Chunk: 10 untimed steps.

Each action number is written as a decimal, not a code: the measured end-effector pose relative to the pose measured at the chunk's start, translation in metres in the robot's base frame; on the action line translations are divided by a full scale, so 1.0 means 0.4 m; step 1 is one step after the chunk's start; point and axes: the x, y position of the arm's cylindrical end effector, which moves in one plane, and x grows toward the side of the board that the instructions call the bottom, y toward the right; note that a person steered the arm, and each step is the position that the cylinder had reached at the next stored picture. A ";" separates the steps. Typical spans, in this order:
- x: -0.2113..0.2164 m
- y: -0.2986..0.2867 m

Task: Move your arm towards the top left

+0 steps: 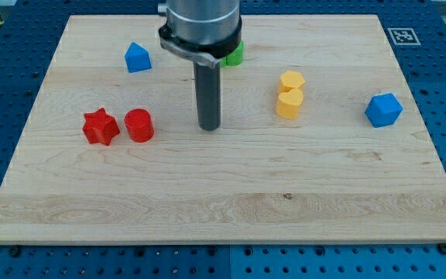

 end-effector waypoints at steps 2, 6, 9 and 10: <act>0.064 -0.167; -0.135 -0.032; -0.186 -0.471; -0.318 -0.594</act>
